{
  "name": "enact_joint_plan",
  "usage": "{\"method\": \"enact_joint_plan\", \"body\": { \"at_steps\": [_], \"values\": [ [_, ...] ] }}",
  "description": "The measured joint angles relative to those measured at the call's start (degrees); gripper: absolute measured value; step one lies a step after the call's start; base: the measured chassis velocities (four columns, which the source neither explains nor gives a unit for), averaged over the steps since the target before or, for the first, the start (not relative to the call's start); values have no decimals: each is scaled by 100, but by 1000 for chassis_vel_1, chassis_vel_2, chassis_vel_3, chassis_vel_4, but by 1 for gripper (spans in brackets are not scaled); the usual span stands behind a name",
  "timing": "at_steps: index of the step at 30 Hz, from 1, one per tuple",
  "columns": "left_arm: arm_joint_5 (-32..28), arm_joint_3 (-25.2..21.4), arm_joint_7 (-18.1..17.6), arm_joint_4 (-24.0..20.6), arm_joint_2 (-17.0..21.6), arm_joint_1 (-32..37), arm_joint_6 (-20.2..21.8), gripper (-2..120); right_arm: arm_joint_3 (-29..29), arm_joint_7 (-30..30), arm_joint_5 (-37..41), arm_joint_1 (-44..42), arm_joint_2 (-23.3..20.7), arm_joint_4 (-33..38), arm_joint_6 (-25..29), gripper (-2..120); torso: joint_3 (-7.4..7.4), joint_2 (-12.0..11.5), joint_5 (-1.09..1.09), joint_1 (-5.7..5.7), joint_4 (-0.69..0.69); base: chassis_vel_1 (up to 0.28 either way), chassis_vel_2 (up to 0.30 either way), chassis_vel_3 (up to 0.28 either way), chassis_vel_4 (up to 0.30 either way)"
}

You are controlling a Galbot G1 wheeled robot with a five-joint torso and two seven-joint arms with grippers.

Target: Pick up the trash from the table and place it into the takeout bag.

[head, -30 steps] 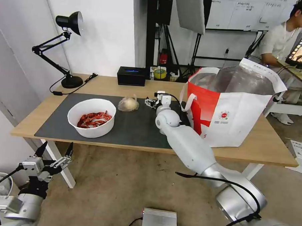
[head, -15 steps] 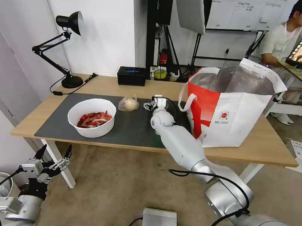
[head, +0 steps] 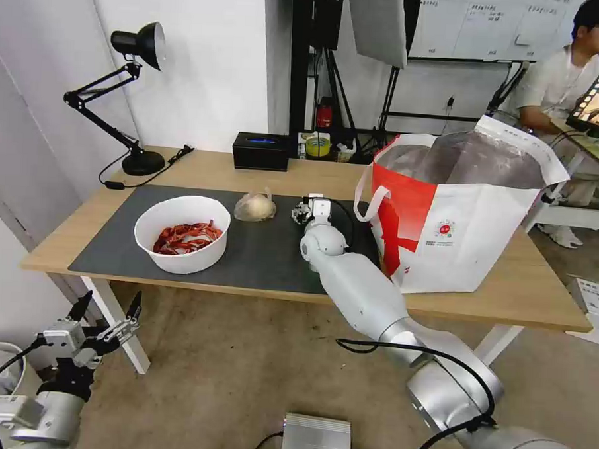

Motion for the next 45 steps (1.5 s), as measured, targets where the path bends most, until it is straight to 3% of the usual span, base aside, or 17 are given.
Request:
{"method": "enact_joint_plan", "body": {
  "at_steps": [16,29,36,45],
  "values": [
    [-6,-39,33,-16,-48,59,-39,100,50,48,24,-93,-5,60,116,0,0,0,0,0,1,0,0,0,0],
    [-12,-58,41,-56,-65,73,-46,100,73,49,15,-246,-95,414,210,0,0,0,0,0,0,0,0,0,0],
    [-36,-97,41,-45,-45,78,-46,100,-172,23,184,-489,-364,1472,325,0,0,0,0,0,1,0,0,0,0],
    [-113,-172,43,-29,58,98,-47,100,-711,-271,210,-994,-1113,3079,710,0,0,0,0,0,0,0,0,0,0]
  ]
}}
